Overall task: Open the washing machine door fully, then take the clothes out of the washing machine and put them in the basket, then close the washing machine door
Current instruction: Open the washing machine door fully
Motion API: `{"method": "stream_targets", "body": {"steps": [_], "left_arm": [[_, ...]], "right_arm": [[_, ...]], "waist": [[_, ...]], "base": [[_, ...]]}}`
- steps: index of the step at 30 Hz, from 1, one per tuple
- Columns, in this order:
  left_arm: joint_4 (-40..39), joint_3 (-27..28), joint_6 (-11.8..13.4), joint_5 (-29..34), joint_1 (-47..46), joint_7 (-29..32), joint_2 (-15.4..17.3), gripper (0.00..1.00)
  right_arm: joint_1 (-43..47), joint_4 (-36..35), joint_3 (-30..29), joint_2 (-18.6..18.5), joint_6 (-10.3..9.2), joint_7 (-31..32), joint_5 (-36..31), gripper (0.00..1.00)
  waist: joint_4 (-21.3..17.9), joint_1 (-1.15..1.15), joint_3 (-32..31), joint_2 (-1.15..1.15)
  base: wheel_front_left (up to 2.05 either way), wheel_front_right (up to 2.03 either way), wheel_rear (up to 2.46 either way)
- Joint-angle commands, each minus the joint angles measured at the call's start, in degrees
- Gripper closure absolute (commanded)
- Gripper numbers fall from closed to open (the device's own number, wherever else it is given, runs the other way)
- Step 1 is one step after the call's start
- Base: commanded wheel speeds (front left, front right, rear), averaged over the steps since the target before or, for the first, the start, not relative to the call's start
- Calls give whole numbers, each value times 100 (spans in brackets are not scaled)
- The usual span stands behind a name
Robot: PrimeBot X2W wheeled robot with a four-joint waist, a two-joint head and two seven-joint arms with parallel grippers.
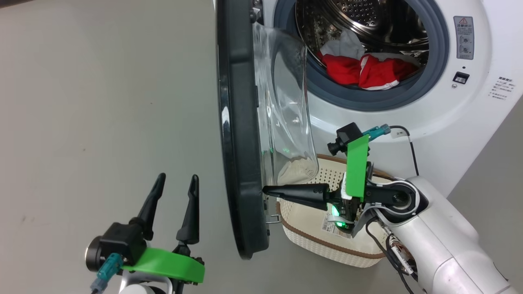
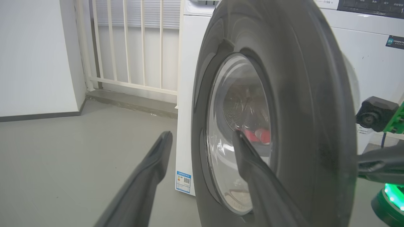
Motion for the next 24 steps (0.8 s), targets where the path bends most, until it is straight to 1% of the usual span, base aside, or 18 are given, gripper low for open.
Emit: {"method": "stream_targets", "body": {"steps": [1,11,17,20,21,22,23,24], "left_arm": [[-198,221,34,-44,-36,-27,70,0],[-365,250,115,-69,69,-27,70,0],[-342,244,114,-63,83,-27,70,0],[-308,247,98,-53,86,-27,70,0],[-295,249,92,-51,88,-27,70,0],[-283,253,86,-48,89,-27,70,0],[-268,258,80,-45,91,-27,70,0],[-250,264,74,-43,93,-27,70,0]], "right_arm": [[-237,-132,115,133,40,-38,38,100],[-415,-76,368,133,40,-175,83,100],[-383,-58,381,133,40,-270,106,100],[-352,-39,326,133,40,-382,5,100],[-342,-43,282,133,40,-471,-77,72],[-326,-67,235,131,40,-571,-178,26],[-288,-93,186,128,40,-651,-256,0],[-240,-128,131,121,40,-727,-322,0]], "waist": [[20,0,24,0],[49,0,88,0],[31,0,51,0],[13,0,21,0],[6,0,10,0],[-1,0,-3,0],[-8,0,-20,0],[-15,0,-37,0]], "base": [[0,0,0],[0,0,0],[0,0,0],[0,0,0],[0,0,0],[0,0,0],[0,0,0],[0,0,0]]}}
